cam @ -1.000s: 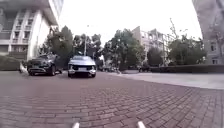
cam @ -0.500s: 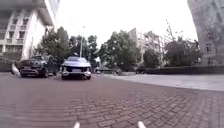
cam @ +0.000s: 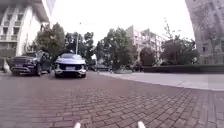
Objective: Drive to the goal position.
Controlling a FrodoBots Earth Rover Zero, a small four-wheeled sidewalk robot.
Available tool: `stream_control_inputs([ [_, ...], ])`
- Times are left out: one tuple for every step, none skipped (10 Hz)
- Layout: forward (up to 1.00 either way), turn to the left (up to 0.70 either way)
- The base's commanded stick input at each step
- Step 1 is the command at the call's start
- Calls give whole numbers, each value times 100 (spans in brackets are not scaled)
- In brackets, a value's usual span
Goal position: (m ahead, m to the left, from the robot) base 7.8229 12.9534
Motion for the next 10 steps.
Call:
stream_control_inputs([
  [45, 0],
  [45, 0],
  [45, 0],
  [45, 0],
  [45, 0],
  [45, 0],
  [45, 0],
  [45, 0],
  [45, 0],
  [45, 0],
])
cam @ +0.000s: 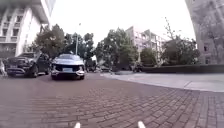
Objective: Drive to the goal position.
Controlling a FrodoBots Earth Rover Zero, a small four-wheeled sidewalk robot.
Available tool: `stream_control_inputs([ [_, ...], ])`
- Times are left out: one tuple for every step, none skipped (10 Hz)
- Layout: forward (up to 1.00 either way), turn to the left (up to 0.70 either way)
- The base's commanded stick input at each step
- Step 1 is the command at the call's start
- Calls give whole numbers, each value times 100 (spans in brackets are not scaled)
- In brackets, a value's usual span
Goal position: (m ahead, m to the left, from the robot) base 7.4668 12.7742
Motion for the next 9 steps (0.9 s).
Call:
stream_control_inputs([
  [45, 0],
  [45, 0],
  [45, 0],
  [45, 0],
  [45, 0],
  [45, 0],
  [45, 0],
  [49, 0],
  [68, 0],
])
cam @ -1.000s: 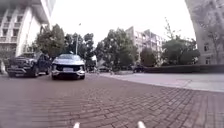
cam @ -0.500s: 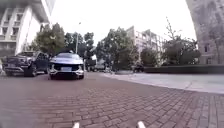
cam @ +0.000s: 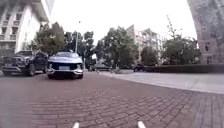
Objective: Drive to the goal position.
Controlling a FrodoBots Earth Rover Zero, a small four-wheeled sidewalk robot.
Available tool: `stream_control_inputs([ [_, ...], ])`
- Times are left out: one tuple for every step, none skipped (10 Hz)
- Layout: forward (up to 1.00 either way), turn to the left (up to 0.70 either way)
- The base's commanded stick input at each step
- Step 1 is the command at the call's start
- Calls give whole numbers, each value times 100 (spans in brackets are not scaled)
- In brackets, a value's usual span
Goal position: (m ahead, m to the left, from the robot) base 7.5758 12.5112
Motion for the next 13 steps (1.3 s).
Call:
stream_control_inputs([
  [70, 0],
  [70, 0],
  [70, 0],
  [70, 0],
  [70, 0],
  [70, 0],
  [70, 0],
  [70, 0],
  [70, 0],
  [70, 0],
  [62, 0],
  [45, 0],
  [45, 0],
])
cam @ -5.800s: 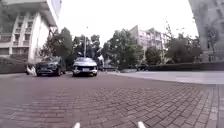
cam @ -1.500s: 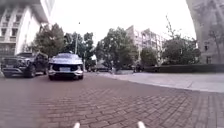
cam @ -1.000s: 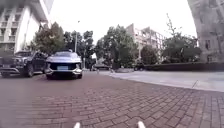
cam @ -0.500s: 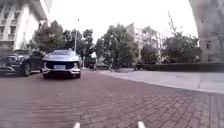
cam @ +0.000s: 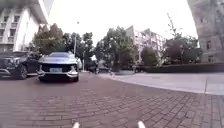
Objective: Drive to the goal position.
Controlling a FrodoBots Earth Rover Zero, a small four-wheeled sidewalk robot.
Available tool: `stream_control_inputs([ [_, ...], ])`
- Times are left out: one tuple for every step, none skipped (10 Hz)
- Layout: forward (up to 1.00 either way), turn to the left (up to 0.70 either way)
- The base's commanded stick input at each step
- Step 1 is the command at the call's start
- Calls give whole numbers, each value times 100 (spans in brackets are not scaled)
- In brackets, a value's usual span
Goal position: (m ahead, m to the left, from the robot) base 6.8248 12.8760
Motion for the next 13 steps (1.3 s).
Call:
stream_control_inputs([
  [45, 13],
  [45, 22],
  [45, 27],
  [45, 27],
  [45, 27],
  [45, 27],
  [45, 27],
  [45, 27],
  [45, 27],
  [45, 27],
  [45, 27],
  [45, 27],
  [45, 27],
])
